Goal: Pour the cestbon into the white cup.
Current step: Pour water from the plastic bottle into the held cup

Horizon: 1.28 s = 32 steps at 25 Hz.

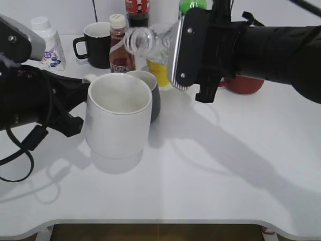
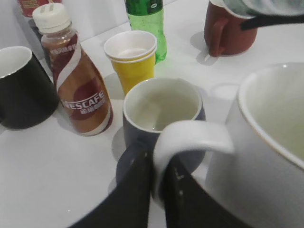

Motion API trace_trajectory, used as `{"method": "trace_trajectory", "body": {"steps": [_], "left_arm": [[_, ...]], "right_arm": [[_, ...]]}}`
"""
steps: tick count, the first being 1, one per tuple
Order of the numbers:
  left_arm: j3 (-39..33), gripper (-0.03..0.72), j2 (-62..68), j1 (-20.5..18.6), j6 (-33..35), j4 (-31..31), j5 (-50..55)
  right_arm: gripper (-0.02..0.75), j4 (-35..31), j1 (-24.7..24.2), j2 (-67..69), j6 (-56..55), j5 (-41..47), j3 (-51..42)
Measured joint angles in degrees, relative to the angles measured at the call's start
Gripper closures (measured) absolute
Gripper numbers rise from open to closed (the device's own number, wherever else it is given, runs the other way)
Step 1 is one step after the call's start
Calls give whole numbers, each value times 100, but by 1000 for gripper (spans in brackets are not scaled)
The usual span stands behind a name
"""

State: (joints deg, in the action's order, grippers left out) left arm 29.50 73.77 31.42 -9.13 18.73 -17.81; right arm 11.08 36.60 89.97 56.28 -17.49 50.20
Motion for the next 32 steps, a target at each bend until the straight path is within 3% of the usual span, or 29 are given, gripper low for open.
{"method": "trace_trajectory", "body": {"steps": [5,12,21,32], "left_arm": [[0,650,0,173,0,-25,0],[0,650,0,237,0,-25,-11],[0,650,0,237,0,-25,-137],[0,650,0,237,0,-25,-137]], "right_arm": [[280,-99,13,0,754,0,0],[280,-730,13,0,2155,-467,0],[280,-865,13,0,3047,-732,0],[280,-1492,13,0,3935,-1229,0]]}}
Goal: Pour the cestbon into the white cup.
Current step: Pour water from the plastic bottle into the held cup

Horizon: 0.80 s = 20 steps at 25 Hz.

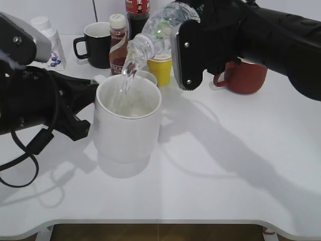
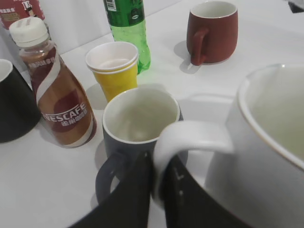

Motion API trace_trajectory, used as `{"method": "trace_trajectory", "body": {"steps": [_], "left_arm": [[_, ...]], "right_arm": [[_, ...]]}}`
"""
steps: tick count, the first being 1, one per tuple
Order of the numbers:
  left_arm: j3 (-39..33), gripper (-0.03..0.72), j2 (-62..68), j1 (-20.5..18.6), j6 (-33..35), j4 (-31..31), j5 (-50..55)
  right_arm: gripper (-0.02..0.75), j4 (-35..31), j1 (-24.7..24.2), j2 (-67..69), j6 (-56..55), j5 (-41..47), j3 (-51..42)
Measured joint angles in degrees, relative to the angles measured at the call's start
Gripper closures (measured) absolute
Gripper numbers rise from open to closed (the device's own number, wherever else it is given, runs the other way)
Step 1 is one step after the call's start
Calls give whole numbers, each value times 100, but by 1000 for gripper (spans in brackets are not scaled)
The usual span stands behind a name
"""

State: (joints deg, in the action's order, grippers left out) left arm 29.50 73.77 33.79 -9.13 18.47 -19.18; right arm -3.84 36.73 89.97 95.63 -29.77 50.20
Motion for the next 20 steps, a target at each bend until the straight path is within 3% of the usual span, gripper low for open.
{"method": "trace_trajectory", "body": {"steps": [11,16,20], "left_arm": [[0,650,0,0,0,4,21],[0,650,0,0,5,-1,5],[0,650,0,0,5,-28,-184]], "right_arm": [[280,-13,0,0,-12,-50,0],[280,-12,0,0,-1685,617,17],[280,-6,0,0,-3739,1344,22]]}}
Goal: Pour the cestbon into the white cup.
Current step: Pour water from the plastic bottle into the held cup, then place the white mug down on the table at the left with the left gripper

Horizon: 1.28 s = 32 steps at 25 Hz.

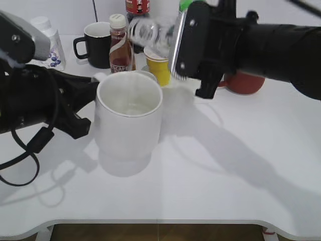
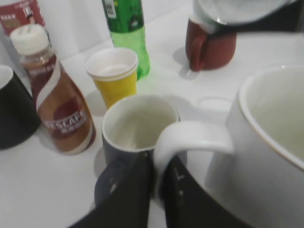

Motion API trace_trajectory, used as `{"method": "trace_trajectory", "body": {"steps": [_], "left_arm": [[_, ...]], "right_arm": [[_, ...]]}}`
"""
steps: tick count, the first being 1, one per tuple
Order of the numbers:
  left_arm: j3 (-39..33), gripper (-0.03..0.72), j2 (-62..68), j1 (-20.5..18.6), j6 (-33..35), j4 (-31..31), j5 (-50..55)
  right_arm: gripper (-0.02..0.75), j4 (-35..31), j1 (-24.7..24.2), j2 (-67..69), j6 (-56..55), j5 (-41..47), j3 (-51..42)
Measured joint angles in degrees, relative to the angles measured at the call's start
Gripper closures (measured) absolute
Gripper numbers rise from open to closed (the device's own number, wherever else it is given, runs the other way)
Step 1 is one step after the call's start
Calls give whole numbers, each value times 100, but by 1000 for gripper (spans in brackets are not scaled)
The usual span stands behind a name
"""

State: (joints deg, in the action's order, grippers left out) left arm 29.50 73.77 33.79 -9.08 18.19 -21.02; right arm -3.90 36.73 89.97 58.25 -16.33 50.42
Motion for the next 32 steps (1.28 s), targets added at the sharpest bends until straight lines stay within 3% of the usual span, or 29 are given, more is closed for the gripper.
{"method": "trace_trajectory", "body": {"steps": [5,9,12,15,20,24,32], "left_arm": [[0,650,0,-273,0,-171,-283],[0,650,5,-966,0,-258,-730],[0,650,142,-1638,0,-463,-1246],[0,650,545,-2272,0,-594,-1744],[0,650,1608,-2717,189,-700,-2764],[2,650,2515,-2797,577,-882,-3717],[6,650,3271,-2797,679,-1052,-4070]], "right_arm": [[280,435,0,-66,-3032,-62,0],[280,1176,-196,-146,-5190,-441,8],[280,1811,-631,-153,-6402,-556,-64],[268,2832,-1155,-153,-7695,-627,-218],[276,5292,-1792,-147,-9891,-1147,-351],[276,6207,-1875,-147,-10383,-1367,-389],[276,6308,-1875,-143,-10477,-1436,-401]]}}
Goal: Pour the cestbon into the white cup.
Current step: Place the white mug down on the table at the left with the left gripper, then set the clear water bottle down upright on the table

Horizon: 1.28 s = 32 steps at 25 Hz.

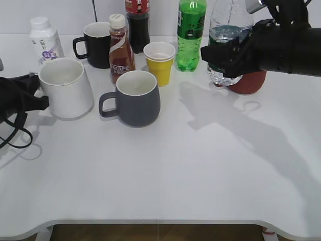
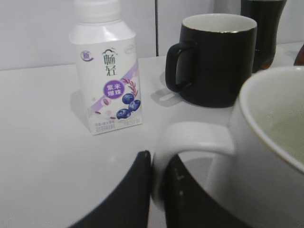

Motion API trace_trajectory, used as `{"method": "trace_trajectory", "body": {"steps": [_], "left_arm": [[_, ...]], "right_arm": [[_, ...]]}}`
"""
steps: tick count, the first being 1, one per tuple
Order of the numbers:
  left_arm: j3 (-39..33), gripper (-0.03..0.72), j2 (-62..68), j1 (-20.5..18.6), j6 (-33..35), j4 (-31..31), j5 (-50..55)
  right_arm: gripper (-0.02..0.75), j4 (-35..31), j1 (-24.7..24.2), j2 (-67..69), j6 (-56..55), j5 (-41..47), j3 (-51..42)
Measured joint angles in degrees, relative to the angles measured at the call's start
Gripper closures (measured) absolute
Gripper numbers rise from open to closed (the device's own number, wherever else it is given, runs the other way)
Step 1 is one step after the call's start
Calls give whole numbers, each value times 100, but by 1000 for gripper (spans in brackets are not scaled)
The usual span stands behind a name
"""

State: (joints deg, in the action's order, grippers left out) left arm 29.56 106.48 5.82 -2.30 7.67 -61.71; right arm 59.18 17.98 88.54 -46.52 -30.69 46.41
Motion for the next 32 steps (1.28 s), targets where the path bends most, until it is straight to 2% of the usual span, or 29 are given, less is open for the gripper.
{"method": "trace_trajectory", "body": {"steps": [9,11,20,27,32], "left_arm": [[0,648,58,0,7,-11,151],[0,629,58,0,-13,-19,213],[48,431,58,0,-77,-68,195],[-364,407,-241,0,-84,-79,168],[-802,408,-404,0,-84,-79,151]], "right_arm": [[276,4,0,33,-30,-8,0],[276,4,0,94,-36,-8,0],[276,-60,0,207,-51,-15,0],[276,-790,-17,333,360,-1,0],[276,-1824,-53,986,1012,-112,0]]}}
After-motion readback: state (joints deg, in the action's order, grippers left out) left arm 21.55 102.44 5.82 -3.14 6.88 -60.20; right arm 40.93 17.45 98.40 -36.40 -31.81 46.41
